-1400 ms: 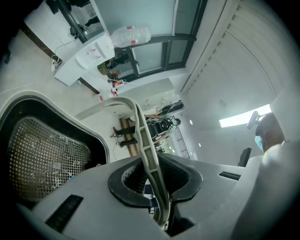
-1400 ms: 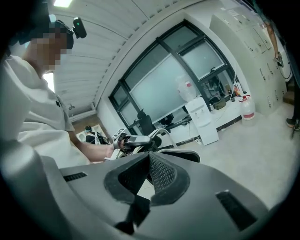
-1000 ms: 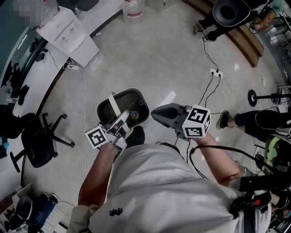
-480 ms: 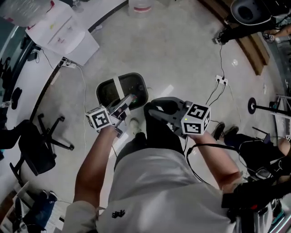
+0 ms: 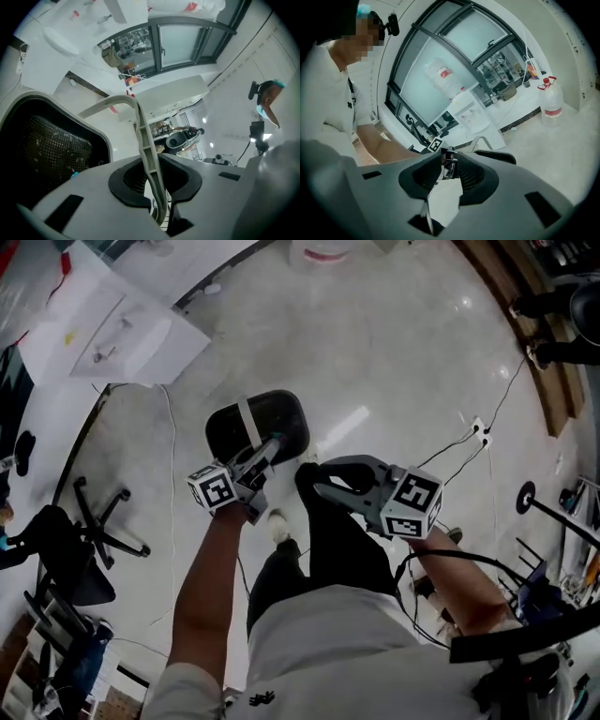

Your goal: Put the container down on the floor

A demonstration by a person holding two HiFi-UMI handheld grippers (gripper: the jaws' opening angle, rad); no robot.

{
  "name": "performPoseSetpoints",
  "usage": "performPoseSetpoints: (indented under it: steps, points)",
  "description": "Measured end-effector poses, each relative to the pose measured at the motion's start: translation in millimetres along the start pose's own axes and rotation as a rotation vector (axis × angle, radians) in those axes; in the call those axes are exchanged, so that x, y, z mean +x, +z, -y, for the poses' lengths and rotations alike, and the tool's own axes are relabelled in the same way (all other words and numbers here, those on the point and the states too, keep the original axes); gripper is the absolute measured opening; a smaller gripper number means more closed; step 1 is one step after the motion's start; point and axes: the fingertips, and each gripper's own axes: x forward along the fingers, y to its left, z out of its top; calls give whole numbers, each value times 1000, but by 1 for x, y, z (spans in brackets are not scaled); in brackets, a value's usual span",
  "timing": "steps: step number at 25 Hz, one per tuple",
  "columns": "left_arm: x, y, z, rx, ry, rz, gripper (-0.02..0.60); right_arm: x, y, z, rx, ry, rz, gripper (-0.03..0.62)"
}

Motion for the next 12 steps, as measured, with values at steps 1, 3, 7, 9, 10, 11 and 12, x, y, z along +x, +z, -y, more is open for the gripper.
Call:
performPoseSetpoints:
  steps: [1, 3, 7, 9, 10, 11, 12]
  points:
    - [13, 8, -16, -2, 1, -1, 57, 3, 2, 18, 0, 4, -13, 94]
    - [39, 20, -46, -2, 3, -6, 57, 8, 1, 53, 6, 6, -43, 94]
    - [87, 34, -104, -3, 0, -24, 57, 16, -15, 110, 57, 8, -77, 92]
    - [111, 42, -137, -1, -3, -24, 57, 20, -27, 137, 76, 3, -91, 92]
    - [123, 46, -153, 1, -3, -24, 57, 23, -33, 150, 83, 0, -98, 92]
    - [134, 49, -168, 2, -3, -25, 57, 25, -38, 161, 89, -3, -104, 92]
    - [142, 50, -183, -2, -2, -28, 57, 28, -44, 169, 95, -6, -109, 92]
